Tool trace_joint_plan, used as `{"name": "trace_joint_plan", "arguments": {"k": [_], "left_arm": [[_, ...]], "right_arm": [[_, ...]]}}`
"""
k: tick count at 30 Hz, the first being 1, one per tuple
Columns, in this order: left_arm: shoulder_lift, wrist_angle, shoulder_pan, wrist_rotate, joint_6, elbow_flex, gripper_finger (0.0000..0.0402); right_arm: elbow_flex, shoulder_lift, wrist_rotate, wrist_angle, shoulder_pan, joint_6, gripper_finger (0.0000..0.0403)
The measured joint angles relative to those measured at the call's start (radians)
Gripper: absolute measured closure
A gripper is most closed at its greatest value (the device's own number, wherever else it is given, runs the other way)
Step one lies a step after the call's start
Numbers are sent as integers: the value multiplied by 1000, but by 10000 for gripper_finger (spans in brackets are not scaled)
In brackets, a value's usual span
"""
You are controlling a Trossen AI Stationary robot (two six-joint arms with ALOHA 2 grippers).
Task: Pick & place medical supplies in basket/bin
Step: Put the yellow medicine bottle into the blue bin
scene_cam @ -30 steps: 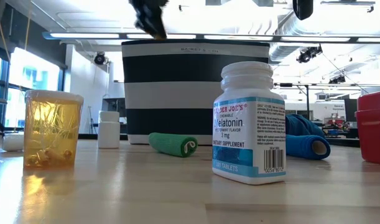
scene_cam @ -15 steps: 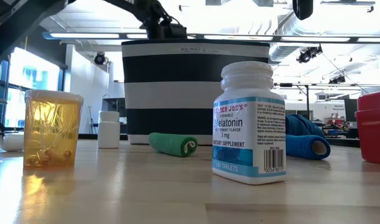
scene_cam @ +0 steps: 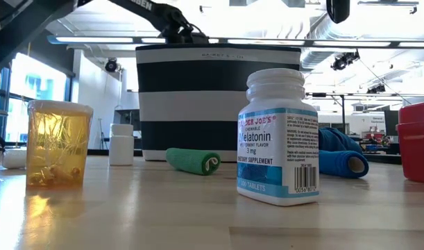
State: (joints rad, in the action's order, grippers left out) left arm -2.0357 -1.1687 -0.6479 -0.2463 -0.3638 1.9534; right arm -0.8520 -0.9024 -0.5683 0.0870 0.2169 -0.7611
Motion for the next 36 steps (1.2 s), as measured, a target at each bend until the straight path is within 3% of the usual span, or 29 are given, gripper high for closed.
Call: {"name": "trace_joint_plan", "arguments": {"k": [12,18,30,36], "left_arm": [[0,64,-1,-52,34,-71,120],[0,68,1,-174,59,-71,118],[2,31,10,-179,72,-71,121],[6,-24,21,-126,94,-58,121]], "right_arm": [[0,0,34,20,0,-28,322],[0,0,54,23,0,-46,322],[0,0,63,28,0,-44,322],[0,0,72,29,0,-25,322]]}}
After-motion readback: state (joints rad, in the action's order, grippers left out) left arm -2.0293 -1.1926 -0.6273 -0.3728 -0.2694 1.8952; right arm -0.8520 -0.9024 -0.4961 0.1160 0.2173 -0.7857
